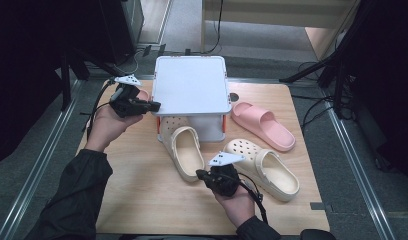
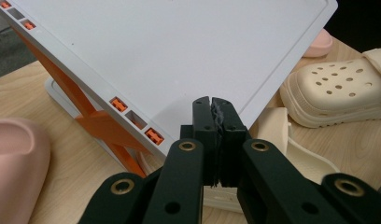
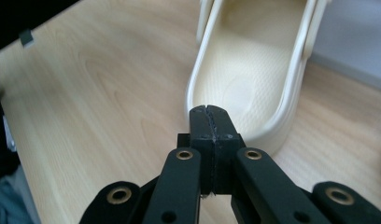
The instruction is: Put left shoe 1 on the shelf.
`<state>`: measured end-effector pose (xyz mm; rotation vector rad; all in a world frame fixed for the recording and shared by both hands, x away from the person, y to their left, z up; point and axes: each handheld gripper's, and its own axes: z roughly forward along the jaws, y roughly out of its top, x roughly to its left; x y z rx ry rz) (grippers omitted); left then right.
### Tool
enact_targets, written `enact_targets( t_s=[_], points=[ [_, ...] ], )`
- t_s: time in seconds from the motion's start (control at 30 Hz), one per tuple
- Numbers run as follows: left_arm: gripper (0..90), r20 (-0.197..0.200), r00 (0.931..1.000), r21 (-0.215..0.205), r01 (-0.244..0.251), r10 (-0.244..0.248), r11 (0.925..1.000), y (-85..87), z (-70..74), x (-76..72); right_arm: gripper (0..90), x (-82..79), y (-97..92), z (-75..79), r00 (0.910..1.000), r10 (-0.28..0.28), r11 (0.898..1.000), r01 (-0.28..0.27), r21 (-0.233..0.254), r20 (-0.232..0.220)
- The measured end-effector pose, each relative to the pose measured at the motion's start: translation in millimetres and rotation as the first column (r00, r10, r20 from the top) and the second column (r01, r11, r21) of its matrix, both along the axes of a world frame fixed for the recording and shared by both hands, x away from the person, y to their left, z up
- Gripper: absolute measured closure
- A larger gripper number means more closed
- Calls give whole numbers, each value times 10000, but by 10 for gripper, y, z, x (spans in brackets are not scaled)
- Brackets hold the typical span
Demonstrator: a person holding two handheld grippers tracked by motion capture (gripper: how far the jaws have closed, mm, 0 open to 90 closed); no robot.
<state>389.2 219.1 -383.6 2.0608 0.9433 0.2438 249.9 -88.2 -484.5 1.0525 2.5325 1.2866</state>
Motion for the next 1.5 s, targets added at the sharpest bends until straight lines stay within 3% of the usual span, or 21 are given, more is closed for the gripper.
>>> enact_targets(
  t_s=[0.2, 0.47, 0.7, 1.13, 1.5],
  points=[
    [887, -16, 10000, -23, -1, 1, 10000, 1, -2, 0, 900, -60, -34, -137, 9993, 250, 9992, -258, -321, -260],
    [888, -32, 10000, -59, -19, 18, 10000, 7, -4, 2, 900, -6, 52, -308, 9984, 511, 9916, -534, -1176, -225],
    [885, -80, 10000, -108, -32, 31, 9999, 10, -5, 2, 900, 62, 194, -307, 9965, 814, 9871, -832, -1367, -190],
    [882, -94, 9999, -121, -39, 37, 9999, 8, -5, 0, 900, 215, 385, -165, 9968, 783, 9946, -790, -676, -139],
    [884, -167, 9998, -124, -55, 52, 9999, 10, -1, 2, 900, 485, 585, -202, 9976, 640, 9948, -658, -781, -253]
  ],
)
